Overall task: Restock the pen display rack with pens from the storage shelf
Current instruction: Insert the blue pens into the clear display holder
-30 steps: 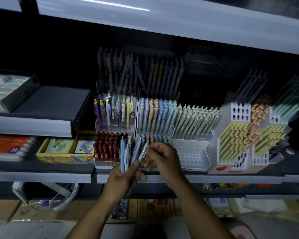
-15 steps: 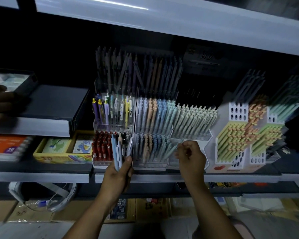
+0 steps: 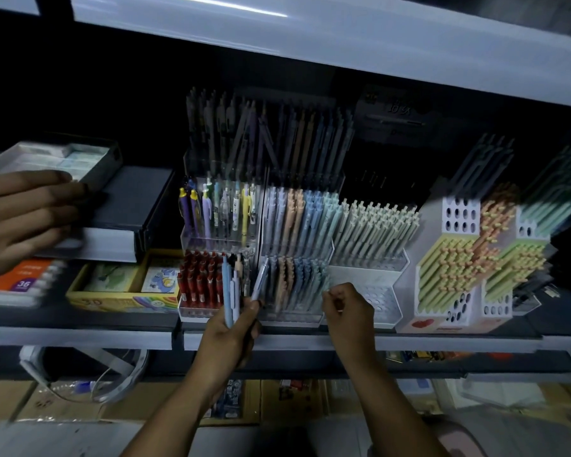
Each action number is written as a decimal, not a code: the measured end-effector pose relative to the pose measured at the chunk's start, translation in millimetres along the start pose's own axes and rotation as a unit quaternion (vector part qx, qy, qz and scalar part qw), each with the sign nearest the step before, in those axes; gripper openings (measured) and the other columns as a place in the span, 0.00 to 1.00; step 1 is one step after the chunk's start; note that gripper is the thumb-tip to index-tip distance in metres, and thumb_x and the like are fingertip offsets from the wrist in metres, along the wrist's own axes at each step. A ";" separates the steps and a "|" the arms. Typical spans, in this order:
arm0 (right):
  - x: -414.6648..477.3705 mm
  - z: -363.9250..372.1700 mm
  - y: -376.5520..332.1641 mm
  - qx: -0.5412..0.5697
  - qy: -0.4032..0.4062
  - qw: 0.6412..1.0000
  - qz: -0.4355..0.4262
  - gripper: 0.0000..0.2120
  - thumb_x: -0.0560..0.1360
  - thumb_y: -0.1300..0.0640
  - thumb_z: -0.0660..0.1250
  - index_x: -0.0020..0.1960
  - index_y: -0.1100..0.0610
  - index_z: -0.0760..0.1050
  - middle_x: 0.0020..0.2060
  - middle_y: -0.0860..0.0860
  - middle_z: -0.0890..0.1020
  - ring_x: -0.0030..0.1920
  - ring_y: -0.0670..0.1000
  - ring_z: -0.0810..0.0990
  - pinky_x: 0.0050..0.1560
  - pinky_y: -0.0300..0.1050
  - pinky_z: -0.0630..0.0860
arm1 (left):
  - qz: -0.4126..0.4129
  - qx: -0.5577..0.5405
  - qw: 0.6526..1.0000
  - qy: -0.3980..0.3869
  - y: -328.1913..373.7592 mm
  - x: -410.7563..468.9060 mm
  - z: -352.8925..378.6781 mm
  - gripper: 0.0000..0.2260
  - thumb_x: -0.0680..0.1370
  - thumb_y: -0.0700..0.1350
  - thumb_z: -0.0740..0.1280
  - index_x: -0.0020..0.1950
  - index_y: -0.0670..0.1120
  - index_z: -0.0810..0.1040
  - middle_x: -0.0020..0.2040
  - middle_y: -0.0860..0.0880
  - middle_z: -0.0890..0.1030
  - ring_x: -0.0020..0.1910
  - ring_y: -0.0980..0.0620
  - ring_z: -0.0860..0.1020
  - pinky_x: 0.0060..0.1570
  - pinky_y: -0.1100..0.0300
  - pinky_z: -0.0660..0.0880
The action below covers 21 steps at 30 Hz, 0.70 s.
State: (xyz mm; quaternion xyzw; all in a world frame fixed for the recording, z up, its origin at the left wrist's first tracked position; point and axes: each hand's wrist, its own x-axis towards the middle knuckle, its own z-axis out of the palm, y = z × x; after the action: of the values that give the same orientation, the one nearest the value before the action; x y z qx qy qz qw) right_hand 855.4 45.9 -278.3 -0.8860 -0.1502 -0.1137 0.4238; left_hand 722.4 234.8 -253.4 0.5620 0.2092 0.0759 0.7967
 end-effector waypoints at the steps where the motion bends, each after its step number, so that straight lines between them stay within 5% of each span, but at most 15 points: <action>1: -0.2 0.2 1.1 -0.003 0.001 1.000 0.004 0.07 0.79 0.59 0.70 0.43 0.56 0.76 0.36 0.48 0.80 0.37 0.45 0.79 0.38 0.42 0.74 | -0.001 -0.003 1.000 -0.007 -0.2 0.3 -0.4 0.09 0.83 0.50 0.66 0.51 0.46 0.75 0.32 0.46 0.72 0.24 0.51 0.63 0.25 0.61 0.59; 5: 1.3 -0.1 0.0 -0.003 -0.010 1.000 0.024 0.07 0.79 0.59 0.70 0.43 0.55 0.76 0.36 0.45 0.80 0.37 0.39 0.77 0.37 0.31 0.69 | -0.003 -0.013 1.000 -0.021 -2.7 3.1 -1.8 0.08 0.83 0.49 0.65 0.53 0.45 0.74 0.32 0.46 0.71 0.25 0.50 0.61 0.26 0.62 0.58; 9: -1.4 1.8 -1.8 0.027 -0.012 0.997 0.066 0.07 0.79 0.57 0.71 0.48 0.51 0.72 0.36 0.47 0.81 0.38 0.45 0.81 0.40 0.44 0.77 | -0.002 -0.019 1.000 -0.013 -3.2 7.0 -0.8 0.06 0.83 0.48 0.66 0.51 0.46 0.74 0.31 0.46 0.70 0.24 0.51 0.60 0.27 0.60 0.56; 14: -11.1 3.8 -20.4 0.101 0.034 0.991 0.079 0.14 0.77 0.56 0.73 0.47 0.46 0.67 0.34 0.49 0.80 0.35 0.47 0.80 0.37 0.45 0.76 | 0.001 -0.021 0.999 -0.024 -1.8 9.2 -0.2 0.08 0.81 0.49 0.67 0.55 0.46 0.75 0.30 0.47 0.70 0.23 0.51 0.61 0.24 0.61 0.57; 21: -5.7 6.9 -72.1 0.198 -0.097 0.974 0.060 0.06 0.80 0.54 0.70 0.45 0.54 0.77 0.27 0.51 0.79 0.26 0.50 0.76 0.29 0.47 0.75 | 0.013 -0.009 1.000 -0.024 1.4 7.2 2.4 0.08 0.80 0.49 0.68 0.49 0.44 0.75 0.30 0.45 0.71 0.23 0.51 0.61 0.25 0.60 0.58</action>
State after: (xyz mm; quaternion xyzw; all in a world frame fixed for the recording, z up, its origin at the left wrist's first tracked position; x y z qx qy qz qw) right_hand 824.4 93.3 -232.7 -0.7989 -0.1564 0.0302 0.5800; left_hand 730.0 235.8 -253.2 0.5588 0.1822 0.0749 0.8055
